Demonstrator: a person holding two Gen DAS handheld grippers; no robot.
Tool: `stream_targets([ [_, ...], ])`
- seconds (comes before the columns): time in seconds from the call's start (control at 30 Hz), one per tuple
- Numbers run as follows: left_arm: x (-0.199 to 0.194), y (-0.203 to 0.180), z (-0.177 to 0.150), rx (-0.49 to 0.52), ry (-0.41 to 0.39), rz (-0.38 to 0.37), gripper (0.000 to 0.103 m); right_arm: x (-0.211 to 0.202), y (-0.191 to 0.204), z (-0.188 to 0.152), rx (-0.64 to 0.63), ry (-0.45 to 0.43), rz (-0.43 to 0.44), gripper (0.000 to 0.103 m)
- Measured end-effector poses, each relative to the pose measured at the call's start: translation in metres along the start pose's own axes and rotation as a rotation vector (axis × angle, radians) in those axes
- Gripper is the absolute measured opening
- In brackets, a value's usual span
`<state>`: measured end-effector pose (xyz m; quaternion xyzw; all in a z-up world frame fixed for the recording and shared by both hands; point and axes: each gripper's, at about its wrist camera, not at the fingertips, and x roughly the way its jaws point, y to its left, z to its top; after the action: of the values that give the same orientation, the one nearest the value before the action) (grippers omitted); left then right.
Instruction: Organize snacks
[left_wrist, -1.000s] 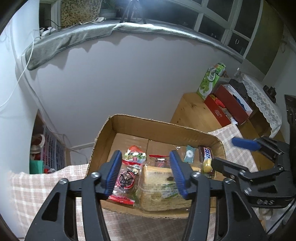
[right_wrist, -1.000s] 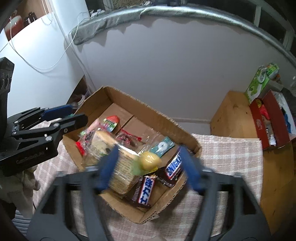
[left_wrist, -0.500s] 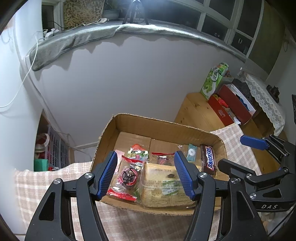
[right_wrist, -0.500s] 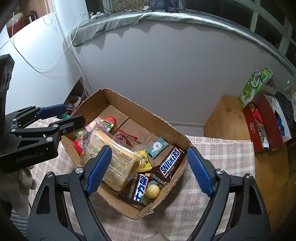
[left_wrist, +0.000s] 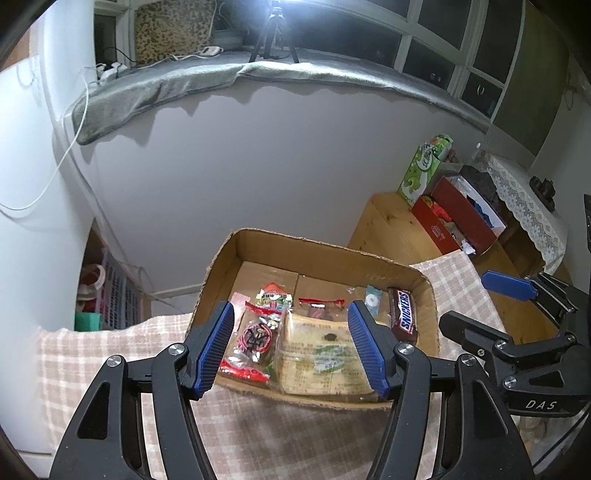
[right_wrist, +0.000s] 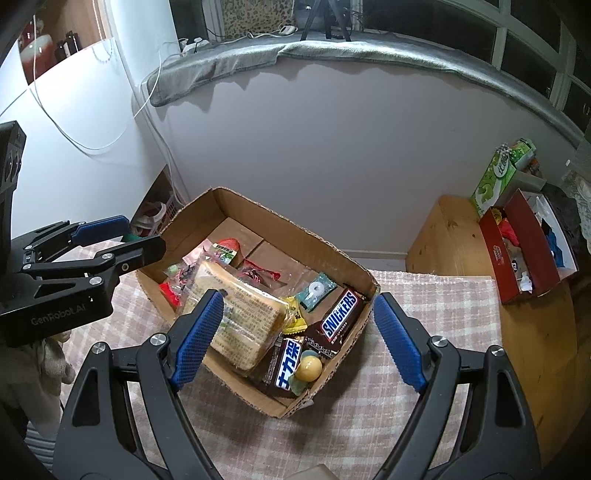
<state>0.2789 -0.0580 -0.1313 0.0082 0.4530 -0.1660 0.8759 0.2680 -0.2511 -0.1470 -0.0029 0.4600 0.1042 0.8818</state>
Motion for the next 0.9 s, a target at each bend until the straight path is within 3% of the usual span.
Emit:
stream_targets([
  [0.27, -0.038, 0.000, -0.012, -0.032, -0.037, 0.023, 0.064, -0.031, 0.003, -0.010, 0.031, -0.023, -0.010, 0.086],
  [0.53, -0.079, -0.005, -0.031, -0.039, -0.071, 0.059, 0.064, -0.062, 0.009, -0.021, 0.056, -0.019, -0.076, 0.086],
  [0.9, -0.115, -0.004, -0.052, -0.096, -0.095, 0.075, 0.064, -0.097, 0.018, -0.042, 0.074, -0.033, -0.078, 0.087],
])
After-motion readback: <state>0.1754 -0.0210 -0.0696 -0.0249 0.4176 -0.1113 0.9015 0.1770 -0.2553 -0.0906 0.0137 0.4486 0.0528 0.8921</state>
